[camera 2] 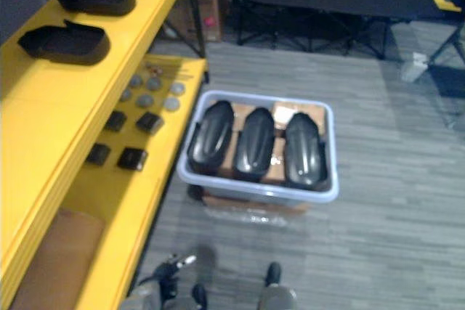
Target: Walk over and take plastic housings, then place them on the shelf
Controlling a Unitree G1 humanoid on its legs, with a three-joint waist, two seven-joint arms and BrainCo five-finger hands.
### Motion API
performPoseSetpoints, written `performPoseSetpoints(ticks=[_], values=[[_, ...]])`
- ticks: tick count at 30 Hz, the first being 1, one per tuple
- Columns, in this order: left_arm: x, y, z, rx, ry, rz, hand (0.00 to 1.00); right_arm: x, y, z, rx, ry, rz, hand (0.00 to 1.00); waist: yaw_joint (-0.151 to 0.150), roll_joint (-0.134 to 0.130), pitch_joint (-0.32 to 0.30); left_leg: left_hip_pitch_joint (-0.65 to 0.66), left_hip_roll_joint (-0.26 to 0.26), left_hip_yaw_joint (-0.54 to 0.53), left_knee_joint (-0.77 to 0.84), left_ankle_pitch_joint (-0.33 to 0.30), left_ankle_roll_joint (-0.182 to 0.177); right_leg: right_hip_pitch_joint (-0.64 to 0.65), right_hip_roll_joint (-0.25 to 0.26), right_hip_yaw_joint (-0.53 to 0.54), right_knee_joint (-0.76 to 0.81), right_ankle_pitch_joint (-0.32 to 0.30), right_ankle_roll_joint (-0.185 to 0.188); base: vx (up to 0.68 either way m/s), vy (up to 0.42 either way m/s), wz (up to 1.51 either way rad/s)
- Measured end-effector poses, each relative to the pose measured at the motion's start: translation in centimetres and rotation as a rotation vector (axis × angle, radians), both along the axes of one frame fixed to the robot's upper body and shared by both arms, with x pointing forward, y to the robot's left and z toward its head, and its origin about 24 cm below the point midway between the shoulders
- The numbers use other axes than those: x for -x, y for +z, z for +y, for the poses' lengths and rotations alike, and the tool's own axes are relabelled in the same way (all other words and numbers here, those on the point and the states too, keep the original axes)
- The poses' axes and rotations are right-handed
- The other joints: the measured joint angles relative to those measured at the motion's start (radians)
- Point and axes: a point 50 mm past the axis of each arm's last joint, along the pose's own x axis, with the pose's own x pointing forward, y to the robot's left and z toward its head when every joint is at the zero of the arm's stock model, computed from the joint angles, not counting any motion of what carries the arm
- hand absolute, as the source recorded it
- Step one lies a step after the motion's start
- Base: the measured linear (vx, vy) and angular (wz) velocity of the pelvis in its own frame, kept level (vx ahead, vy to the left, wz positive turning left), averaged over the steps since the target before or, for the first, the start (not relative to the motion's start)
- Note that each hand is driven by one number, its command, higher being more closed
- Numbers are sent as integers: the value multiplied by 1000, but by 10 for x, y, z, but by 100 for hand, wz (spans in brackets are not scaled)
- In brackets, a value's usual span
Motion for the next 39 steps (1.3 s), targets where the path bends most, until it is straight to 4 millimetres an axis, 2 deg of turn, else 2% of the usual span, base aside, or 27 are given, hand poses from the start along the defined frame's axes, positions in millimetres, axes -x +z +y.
performPoseSetpoints(ticks=[4,7,10,12,14,17,20,21,22,23,24,25,26,27,28,29,30,32,33,34,36,39], values=[[6,-1,3,-14,21,5,0,-18,5,-2,25,42,-62,0,6,3,8,-48,-1,-4,58,-27,5,-40,-10,7,44,-15,5,-2,44,1],[-8,8,8,-40,19,-85,0,-51,15,-2,53,94,-175,0,29,8,55,-56,-3,-4,88,-41,11,-52,-18,14,78,-21,4,21,52,2],[-14,13,11,-87,-25,-128,0,-81,25,3,56,130,-273,0,42,15,67,-91,4,-1,118,-56,11,-85,-11,28,79,-23,0,33,14,-8],[-15,15,12,-112,-53,-146,0,-85,26,5,28,94,-296,0,42,17,70,-82,14,7,123,-65,6,-85,3,55,84,-30,-11,71,-7,-15],[-19,18,11,-131,-75,-174,0,-85,26,4,16,37,-298,0,40,17,71,-79,30,15,142,-81,0,-87,20,84,94,-39,-25,59,-11,-25],[-28,25,10,-128,-92,-224,0,-78,27,-6,26,-65,-307,0,39,0,82,-59,63,58,226,-130,0,-91,55,197,107,-40,-27,54,-3,-91],[-41,33,7,-143,-122,-274,0,-75,34,-24,94,-106,-364,0,12,6,107,-12,78,115,269,-215,17,-122,91,323,133,-28,-8,-27,84,-127],[-44,35,7,-149,-126,-280,0,-72,34,-26,105,-102,-361,0,2,7,110,-14,79,119,280,-229,20,-130,93,330,136,-22,1,-57,121,-102],[-54,40,10,-163,-125,-298,0,-64,32,-26,123,-67,-334,0,-8,-7,125,-12,73,149,304,-239,37,-143,92,340,143,3,11,-140,119,-86],[-62,45,14,-164,-91,-316,0,-52,28,-24,134,-10,-296,0,-3,-10,129,-14,73,169,296,-237,45,-151,97,345,109,63,11,-135,97,-82],[-64,48,18,-160,-59,-325,0,-47,26,-22,131,12,-274,0,-1,-8,130,-13,87,177,285,-233,50,-157,94,338,115,56,-1,-152,103,-53],[-70,53,27,-162,2,-340,0,-36,19,-12,109,49,-221,0,-4,-19,136,-24,79,179,282,-228,56,-197,71,262,280,-59,-30,-80,43,-5],[-71,54,34,-183,10,-328,0,-26,13,-4,88,64,-177,0,-4,-20,137,-37,77,164,295,-227,58,-206,61,211,397,-142,-48,-49,35,17],[-70,53,36,-188,18,-316,0,-23,11,0,80,69,-163,0,0,-21,136,-41,76,158,297,-227,58,-197,61,192,414,-160,-50,-40,14,29],[-64,51,46,-207,53,-294,0,-23,10,3,76,67,-166,0,4,-26,133,-61,69,144,308,-219,58,-178,57,169,357,-143,-37,-25,-3,25],[-59,49,51,-203,94,-276,0,-33,13,2,87,68,-201,0,10,-25,133,-87,58,139,299,-198,57,-148,53,153,245,-115,-11,-38,-8,19],[-57,48,52,-196,108,-267,0,-38,14,0,92,69,-217,0,19,-25,133,-98,50,140,287,-190,55,-133,48,143,190,-101,-1,-52,-17,12],[-42,37,54,-180,155,-202,0,-61,21,-9,127,88,-262,0,50,-11,140,-133,49,139,291,-167,49,-96,59,130,43,-15,-5,-68,-19,3],[-34,32,54,-168,179,-178,0,-64,22,-11,137,87,-267,0,58,-8,142,-130,50,139,294,-167,48,-81,62,130,19,-2,-7,-34,-35,5],[-22,24,52,-145,232,-136,0,-68,25,-14,152,88,-283,0,67,-3,145,-119,50,137,293,-166,47,-56,64,127,-5,8,-5,-13,-39,8],[16,5,47,-99,349,-15,0,-74,29,-19,181,79,-295,0,79,4,146,-96,41,127,293,-150,37,-15,62,108,-24,12,-5,-21,-57,22],[52,-7,46,-97,447,61,0,-70,28,-21,194,65,-273,0,82,18,141,-85,29,92,289,-131,33,30,47,65,-42,12,-5,-30,-22,44]])
